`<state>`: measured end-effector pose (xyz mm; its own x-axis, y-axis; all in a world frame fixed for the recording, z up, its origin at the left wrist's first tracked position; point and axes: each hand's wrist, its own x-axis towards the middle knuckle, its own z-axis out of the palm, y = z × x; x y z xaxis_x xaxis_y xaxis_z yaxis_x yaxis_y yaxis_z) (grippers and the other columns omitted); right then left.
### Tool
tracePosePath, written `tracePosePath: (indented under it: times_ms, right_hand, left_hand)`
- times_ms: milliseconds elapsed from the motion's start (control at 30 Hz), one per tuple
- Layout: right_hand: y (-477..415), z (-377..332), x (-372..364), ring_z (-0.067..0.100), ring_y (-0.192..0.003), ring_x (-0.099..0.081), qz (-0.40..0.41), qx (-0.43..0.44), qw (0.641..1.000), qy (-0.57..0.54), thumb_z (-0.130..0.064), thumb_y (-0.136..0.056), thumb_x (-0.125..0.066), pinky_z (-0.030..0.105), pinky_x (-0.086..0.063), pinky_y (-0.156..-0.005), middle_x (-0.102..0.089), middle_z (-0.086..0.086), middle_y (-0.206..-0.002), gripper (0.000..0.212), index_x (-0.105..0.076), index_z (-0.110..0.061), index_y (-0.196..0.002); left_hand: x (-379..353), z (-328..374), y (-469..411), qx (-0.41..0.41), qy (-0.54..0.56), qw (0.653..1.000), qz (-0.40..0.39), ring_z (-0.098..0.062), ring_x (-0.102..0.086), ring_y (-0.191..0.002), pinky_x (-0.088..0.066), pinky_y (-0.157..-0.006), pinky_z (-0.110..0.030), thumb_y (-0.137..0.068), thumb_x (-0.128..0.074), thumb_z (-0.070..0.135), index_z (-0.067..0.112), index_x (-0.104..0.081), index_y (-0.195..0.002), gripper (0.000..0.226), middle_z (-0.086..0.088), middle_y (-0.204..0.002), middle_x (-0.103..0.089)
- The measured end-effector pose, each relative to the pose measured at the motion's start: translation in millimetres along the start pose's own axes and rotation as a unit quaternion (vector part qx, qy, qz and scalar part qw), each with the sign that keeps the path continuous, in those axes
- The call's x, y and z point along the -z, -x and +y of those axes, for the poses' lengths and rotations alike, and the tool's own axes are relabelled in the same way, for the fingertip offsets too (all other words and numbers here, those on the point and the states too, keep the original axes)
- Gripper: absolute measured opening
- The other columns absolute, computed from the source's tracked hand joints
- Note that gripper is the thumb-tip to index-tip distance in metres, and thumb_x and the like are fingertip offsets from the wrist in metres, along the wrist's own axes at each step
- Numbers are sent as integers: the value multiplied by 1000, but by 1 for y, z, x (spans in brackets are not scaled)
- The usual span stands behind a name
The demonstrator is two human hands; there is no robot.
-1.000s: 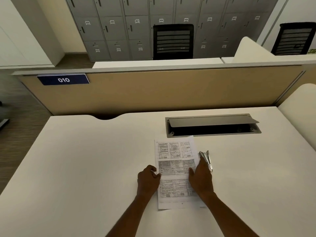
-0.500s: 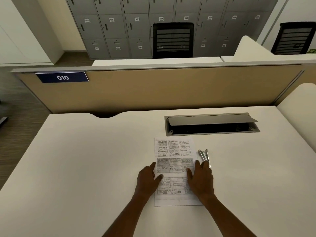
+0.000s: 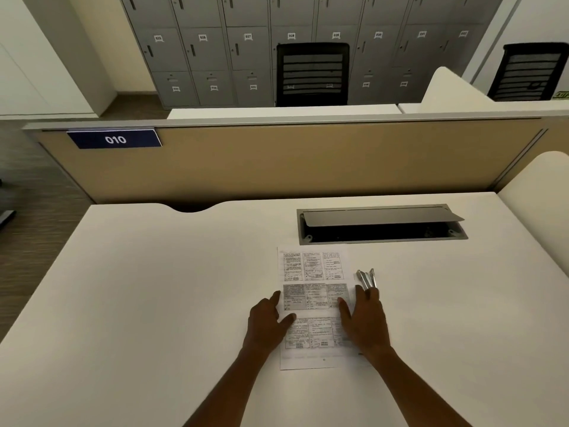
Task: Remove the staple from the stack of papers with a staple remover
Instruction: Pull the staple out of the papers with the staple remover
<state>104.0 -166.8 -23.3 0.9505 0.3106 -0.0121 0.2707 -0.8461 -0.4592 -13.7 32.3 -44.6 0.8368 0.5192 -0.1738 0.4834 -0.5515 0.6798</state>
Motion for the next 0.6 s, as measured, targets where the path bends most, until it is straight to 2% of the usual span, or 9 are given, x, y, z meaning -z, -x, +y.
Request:
tracePosePath:
  times_ms: [67,167,267,333,400,600]
  right_hand:
    - [-1,5,4,32,-88,-63,56,-18,998,-36,-30,-94,-67,38,-56,-72,-54,15,-111,42,-57,-2,-124]
    - [-8,18,11,35,-77,-60,98,-71,991,-55,-18,-89,-73,33,-47,-63,-55,19,-99,33,-59,4,-110]
    - [-15,26,12,34,-73,-55,97,-119,985,-81,-14,-89,-73,33,-40,-67,-56,20,-94,26,-64,6,-102]
    - [-19,30,11,28,-69,-48,98,-123,983,-93,-12,-89,-72,32,-37,-66,-54,15,-83,18,-65,4,-89]
    - [-22,32,9,26,-66,-46,100,-122,983,-94,-12,-90,-71,32,-35,-65,-51,10,-76,19,-64,3,-81]
    - [-30,35,10,26,-66,-46,102,-124,982,-96,-12,-90,-71,32,-35,-64,-51,11,-76,20,-64,4,-80]
  left_hand:
    - [1,-1,2,0,7,1000,-3,-7,-54,-80,-37,-69,-10,-87,-76,45,19,-40,-155,81,4,-89,-57]
    - [2,-3,1,-5,13,1000,-10,-2,-50,-74,-37,-64,-4,-86,-77,45,20,-38,-156,83,6,-87,-56]
    - [2,-3,1,-12,-3,1000,-20,-3,-49,-77,-35,-64,-4,-87,-76,46,21,-39,-156,82,6,-89,-54]
    - [2,-3,1,-6,-5,1000,-23,-2,-48,-79,-34,-64,-4,-88,-76,45,23,-40,-156,80,5,-92,-54]
    - [1,-3,1,-2,-5,1000,-25,-3,-48,-81,-34,-64,-5,-88,-76,45,24,-41,-155,79,4,-94,-54]
    - [1,-2,1,7,-7,1000,-27,-6,-50,-84,-34,-73,-12,-89,-75,44,24,-40,-155,78,3,-96,-54]
